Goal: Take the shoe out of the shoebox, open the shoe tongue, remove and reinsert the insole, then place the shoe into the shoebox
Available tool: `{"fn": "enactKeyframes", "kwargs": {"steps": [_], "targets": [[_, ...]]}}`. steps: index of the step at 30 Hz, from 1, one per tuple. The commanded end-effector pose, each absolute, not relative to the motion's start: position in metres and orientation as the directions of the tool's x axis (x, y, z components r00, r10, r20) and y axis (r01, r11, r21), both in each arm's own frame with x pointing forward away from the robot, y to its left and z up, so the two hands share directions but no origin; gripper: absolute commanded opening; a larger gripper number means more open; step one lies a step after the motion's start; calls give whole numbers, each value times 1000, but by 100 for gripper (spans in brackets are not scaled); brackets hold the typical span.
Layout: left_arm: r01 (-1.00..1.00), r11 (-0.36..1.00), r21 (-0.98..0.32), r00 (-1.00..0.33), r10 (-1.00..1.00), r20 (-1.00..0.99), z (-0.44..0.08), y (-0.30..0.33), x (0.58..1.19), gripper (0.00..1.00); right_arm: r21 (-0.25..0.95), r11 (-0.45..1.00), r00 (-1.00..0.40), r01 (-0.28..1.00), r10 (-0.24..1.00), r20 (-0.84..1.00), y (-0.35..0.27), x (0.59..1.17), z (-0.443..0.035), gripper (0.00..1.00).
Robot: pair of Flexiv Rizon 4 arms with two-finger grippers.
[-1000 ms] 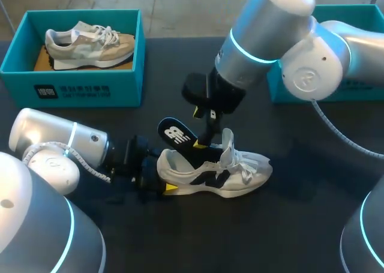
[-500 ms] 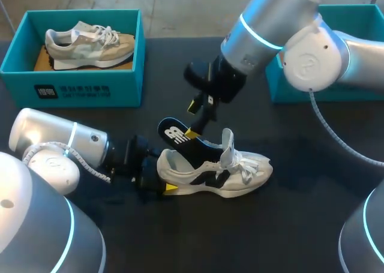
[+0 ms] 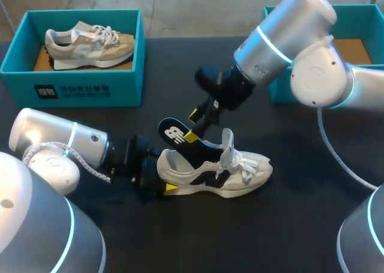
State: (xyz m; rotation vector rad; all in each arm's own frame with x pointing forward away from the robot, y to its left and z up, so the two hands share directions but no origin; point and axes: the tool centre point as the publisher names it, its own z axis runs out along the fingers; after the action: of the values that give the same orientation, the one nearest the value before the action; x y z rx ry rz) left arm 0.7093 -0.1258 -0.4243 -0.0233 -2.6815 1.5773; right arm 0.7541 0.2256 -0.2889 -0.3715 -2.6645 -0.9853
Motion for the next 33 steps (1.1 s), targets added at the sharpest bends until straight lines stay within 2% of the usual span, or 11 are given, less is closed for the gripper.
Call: {"fn": "enactKeyframes", "kwargs": {"steps": [1,2,7,11,14,33], "targets": [[-3,489,-872,-999,28,19,-426,-126,709,0,615,711,-927,342,146,346,222,751,-293,100],[-3,489,-872,-999,28,19,-426,-126,709,0,614,711,-926,343,147,347,221,750,-293,100],[-3,489,-872,-999,28,19,-426,-126,709,0,608,715,-924,344,143,354,221,747,-295,66],[-3,489,-872,-999,28,19,-426,-126,709,0,600,724,-924,340,138,357,222,743,-298,64],[-3,489,-872,-999,28,19,-426,-126,709,0,600,724,-923,340,134,360,223,741,-302,50],[-3,489,-872,-999,28,19,-426,-126,709,0,620,707,-919,340,109,380,237,734,-318,37]]}}
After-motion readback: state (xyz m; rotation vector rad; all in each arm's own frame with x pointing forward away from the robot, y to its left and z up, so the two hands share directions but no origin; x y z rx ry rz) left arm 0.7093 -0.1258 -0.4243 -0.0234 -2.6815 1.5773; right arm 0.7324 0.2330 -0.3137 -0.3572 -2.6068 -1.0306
